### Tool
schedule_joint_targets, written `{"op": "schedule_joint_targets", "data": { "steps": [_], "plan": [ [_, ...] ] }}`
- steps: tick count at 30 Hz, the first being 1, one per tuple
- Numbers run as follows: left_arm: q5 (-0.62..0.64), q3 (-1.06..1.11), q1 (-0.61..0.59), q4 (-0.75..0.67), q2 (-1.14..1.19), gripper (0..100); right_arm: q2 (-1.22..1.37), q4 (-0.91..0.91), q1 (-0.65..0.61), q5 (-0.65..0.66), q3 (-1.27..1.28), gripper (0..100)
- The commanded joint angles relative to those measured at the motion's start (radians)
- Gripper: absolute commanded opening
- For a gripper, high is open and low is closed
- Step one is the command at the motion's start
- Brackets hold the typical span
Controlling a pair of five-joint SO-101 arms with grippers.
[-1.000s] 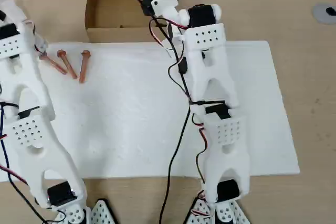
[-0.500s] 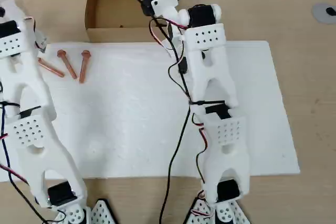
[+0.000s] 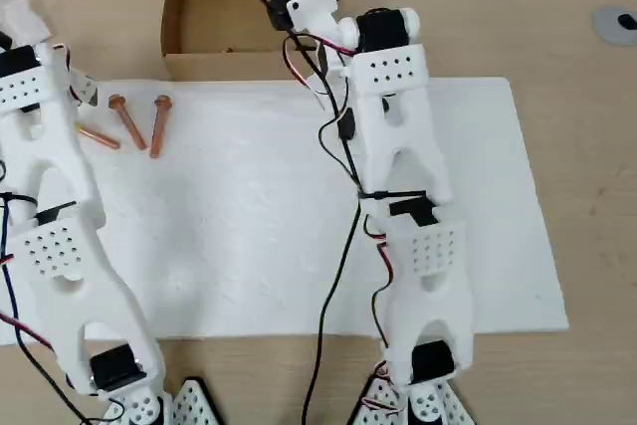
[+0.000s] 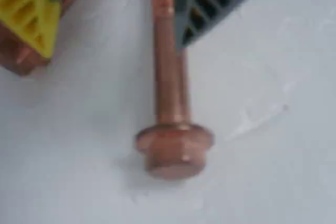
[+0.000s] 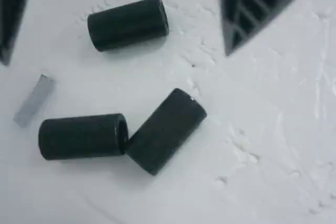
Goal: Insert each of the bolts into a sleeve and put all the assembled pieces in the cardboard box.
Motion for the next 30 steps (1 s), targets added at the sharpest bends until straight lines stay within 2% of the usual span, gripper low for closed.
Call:
{"op": "schedule_joint_targets", "data": {
  "steps": [1,8,13,30],
  "plan": [
    [0.014,-0.005,-0.040,0.005,-0.013,17,-0.074,0.020,-0.007,0.006,0.001,29.6],
    [0.011,0.017,-0.083,-0.005,-0.013,17,-0.074,0.020,-0.007,0.006,0.001,29.6],
    [0.009,0.055,-0.074,-0.051,-0.013,17,-0.074,0.020,-0.007,0.006,0.001,29.6],
    [0.009,0.058,-0.034,-0.081,-0.012,17,-0.074,0.020,-0.008,0.006,0.001,29.6]
  ]
}}
